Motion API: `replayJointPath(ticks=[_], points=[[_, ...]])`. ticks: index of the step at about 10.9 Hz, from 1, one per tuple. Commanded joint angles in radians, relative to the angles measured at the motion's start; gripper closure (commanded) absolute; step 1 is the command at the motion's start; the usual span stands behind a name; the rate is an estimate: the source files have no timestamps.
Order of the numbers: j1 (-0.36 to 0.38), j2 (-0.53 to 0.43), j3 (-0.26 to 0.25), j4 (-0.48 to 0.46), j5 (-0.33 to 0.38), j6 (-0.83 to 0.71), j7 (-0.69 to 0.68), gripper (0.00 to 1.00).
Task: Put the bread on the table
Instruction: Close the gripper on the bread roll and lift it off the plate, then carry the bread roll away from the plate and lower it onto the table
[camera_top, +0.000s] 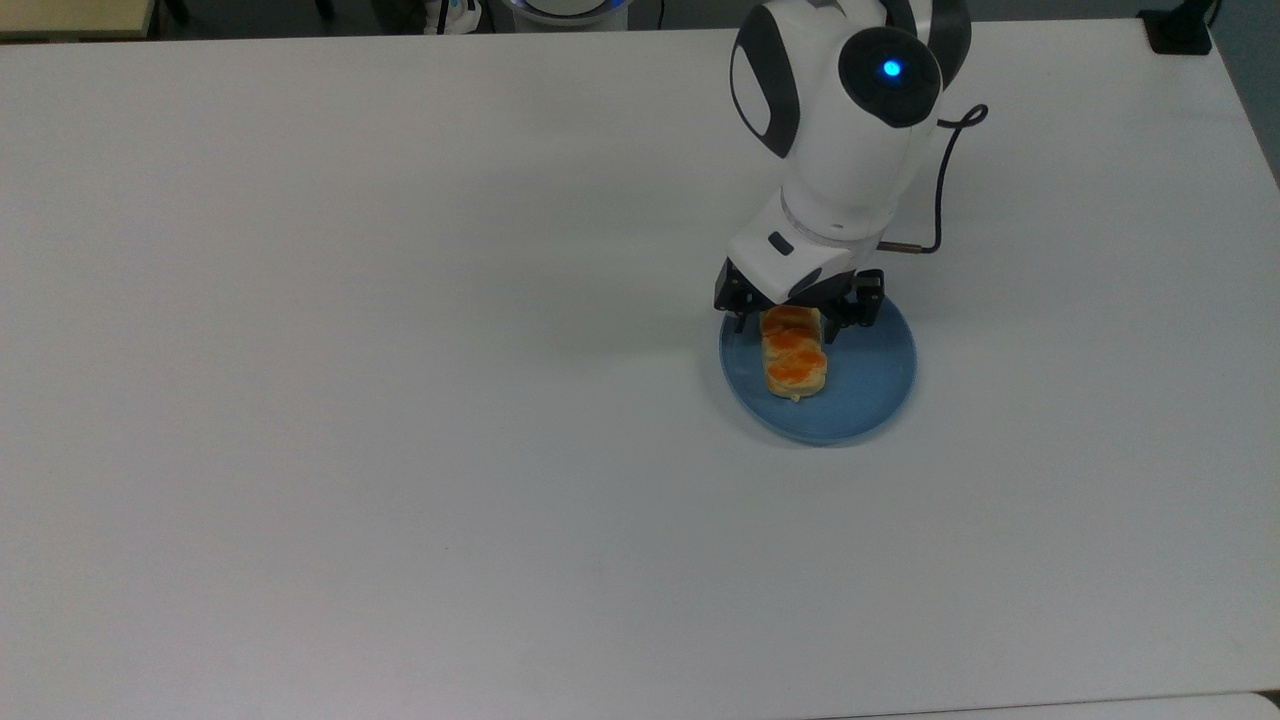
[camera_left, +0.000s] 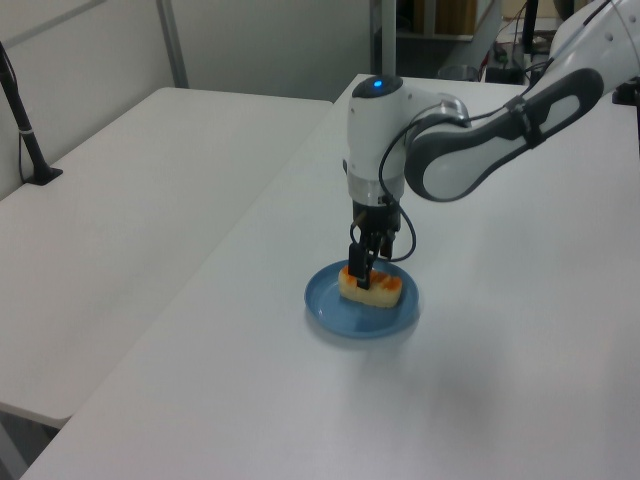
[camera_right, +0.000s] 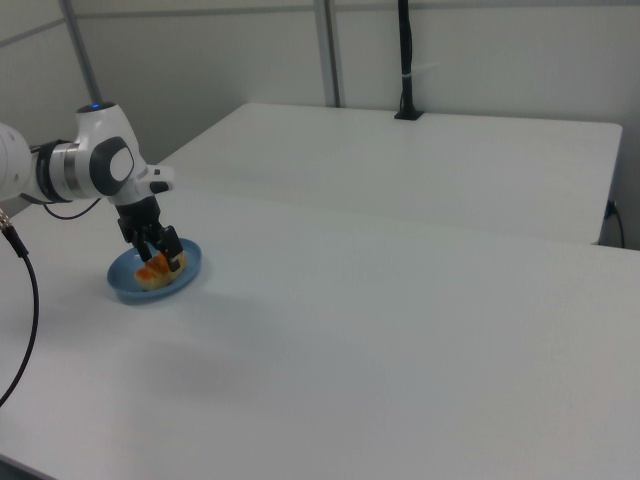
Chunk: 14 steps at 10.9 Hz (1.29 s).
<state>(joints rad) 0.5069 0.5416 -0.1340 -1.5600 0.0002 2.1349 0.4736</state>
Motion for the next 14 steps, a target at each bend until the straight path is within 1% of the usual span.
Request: replayJointPath(ticks=[1, 2, 3, 4, 6, 7, 8, 9, 10, 11, 12, 13, 14], points=[[0.022, 0.003, -0.016, -0.005, -0.005, 0.046, 0.022, 0.42], [0.022, 0.001, -0.018, -0.009, -0.005, 0.048, 0.017, 0.57], [0.021, -0.002, -0.018, -0.008, -0.005, 0.046, 0.013, 0.67], [0.018, -0.011, -0.018, -0.005, -0.005, 0.042, -0.004, 0.69], [0.004, -0.057, -0.029, 0.003, 0.001, 0.011, -0.067, 0.69], [-0.014, -0.078, -0.050, 0.017, 0.010, -0.039, -0.128, 0.69], [-0.043, -0.090, -0.058, 0.030, 0.012, -0.099, -0.220, 0.68], [-0.092, -0.098, -0.061, 0.031, 0.009, -0.130, -0.325, 0.68], [-0.128, -0.100, -0.085, 0.028, 0.007, -0.133, -0.424, 0.67], [-0.142, -0.095, -0.154, 0.021, 0.012, -0.132, -0.493, 0.65], [-0.154, -0.086, -0.200, 0.008, 0.014, -0.122, -0.559, 0.64], [-0.195, -0.080, -0.211, -0.006, 0.015, -0.113, -0.596, 0.63], [-0.227, -0.063, -0.211, -0.012, 0.021, -0.084, -0.604, 0.61]])
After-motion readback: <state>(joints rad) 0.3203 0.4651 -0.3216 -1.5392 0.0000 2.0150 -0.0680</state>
